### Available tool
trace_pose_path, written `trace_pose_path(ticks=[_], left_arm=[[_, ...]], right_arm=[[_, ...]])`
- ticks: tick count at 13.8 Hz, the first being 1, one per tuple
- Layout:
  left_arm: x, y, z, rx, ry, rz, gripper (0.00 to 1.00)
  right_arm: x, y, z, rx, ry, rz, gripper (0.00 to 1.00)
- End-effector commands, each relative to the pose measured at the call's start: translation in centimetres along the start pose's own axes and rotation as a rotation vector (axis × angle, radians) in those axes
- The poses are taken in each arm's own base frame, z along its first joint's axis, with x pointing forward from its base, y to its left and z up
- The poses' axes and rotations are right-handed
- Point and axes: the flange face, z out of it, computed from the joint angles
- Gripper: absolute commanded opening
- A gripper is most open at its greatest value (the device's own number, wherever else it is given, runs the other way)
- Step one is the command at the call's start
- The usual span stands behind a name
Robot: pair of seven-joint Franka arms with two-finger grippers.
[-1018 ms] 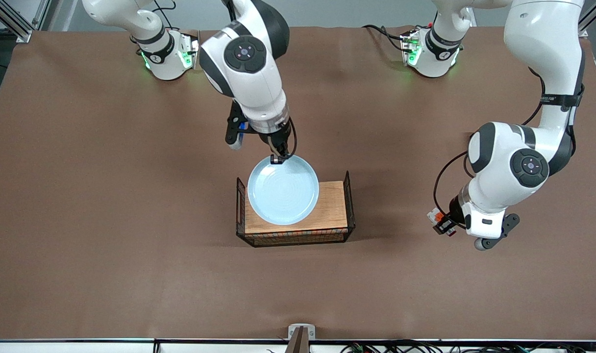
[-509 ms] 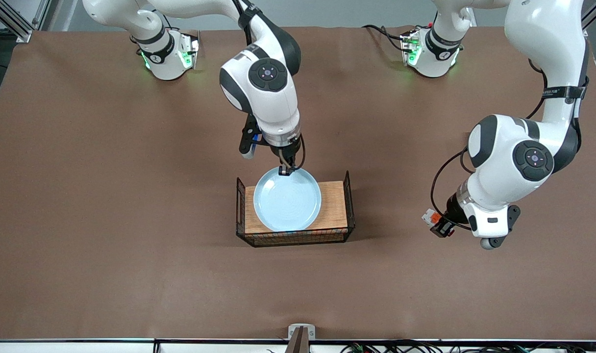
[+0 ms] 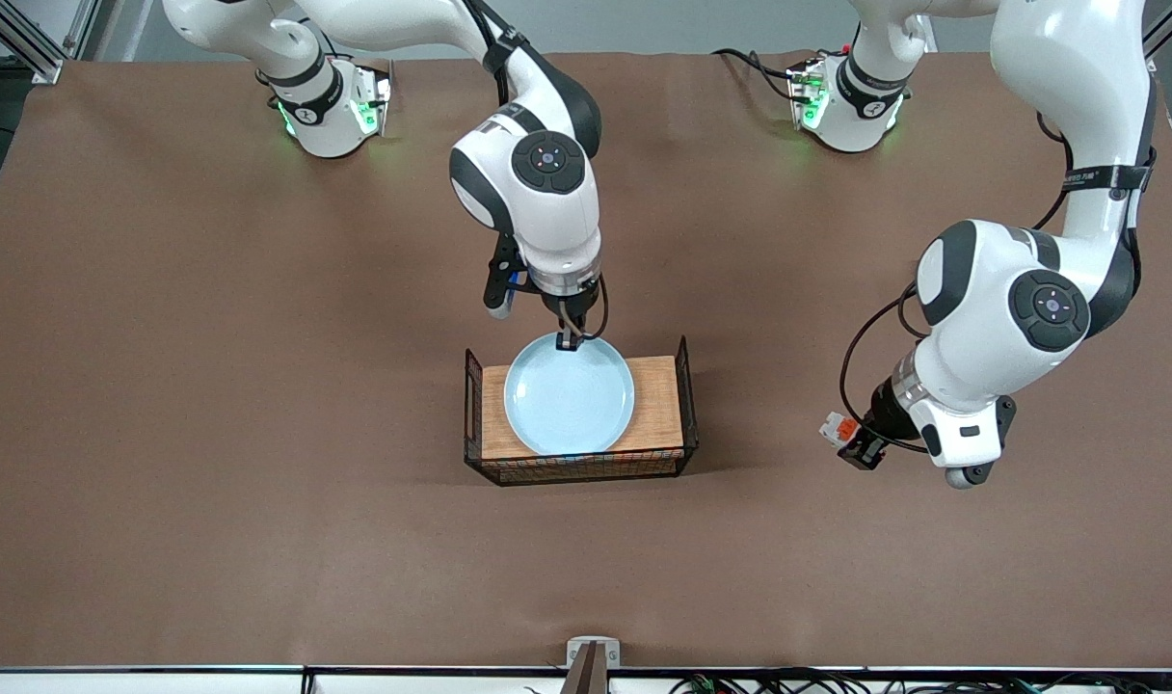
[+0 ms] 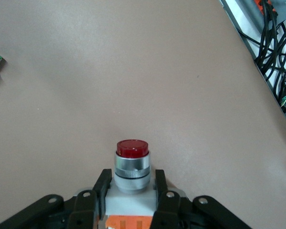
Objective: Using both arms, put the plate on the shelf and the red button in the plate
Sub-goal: 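Lower the plate into the basket and open the right gripper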
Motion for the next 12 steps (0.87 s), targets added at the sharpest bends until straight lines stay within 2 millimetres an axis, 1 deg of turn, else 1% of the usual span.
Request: trace_pose_path(ticks=[1, 2, 4, 5, 7, 11, 12], left_arm=[[0.2, 0.0, 0.0, 0.006, -0.016, -0.018, 0.26], [0.4, -0.2, 0.0, 0.007, -0.016, -0.021, 0.26], [0.4, -0.2, 0.1, 0.008, -0.018, -0.024, 0.26], [0.4, -0.3, 0.1, 0.009, -0.019, -0.024, 0.26], [0.2, -0.4, 0.1, 0.031, -0.029, -0.022, 0.26], [-0.5, -0.6, -1.5, 0.061, -0.043, -0.012, 0.26], [-0.8, -0.6, -2.2, 0.066, -0.045, -0.007, 0.26]], right_arm=[[-0.7, -0.1, 0.3, 0.027, 0.014, 0.014, 0.12], [-0.6, -0.1, 0.3, 0.028, 0.015, 0.012, 0.31], [-0.8, -0.4, 0.2, 0.049, 0.017, 0.000, 1.00], [-0.9, -0.4, 0.5, 0.057, 0.029, -0.013, 1.00], [-0.9, -0.5, 0.3, 0.062, 0.027, -0.016, 1.00], [-0.6, -1.3, -0.3, 0.069, 0.019, -0.005, 1.00], [-0.5, -1.4, -0.4, 0.069, 0.020, -0.004, 1.00]])
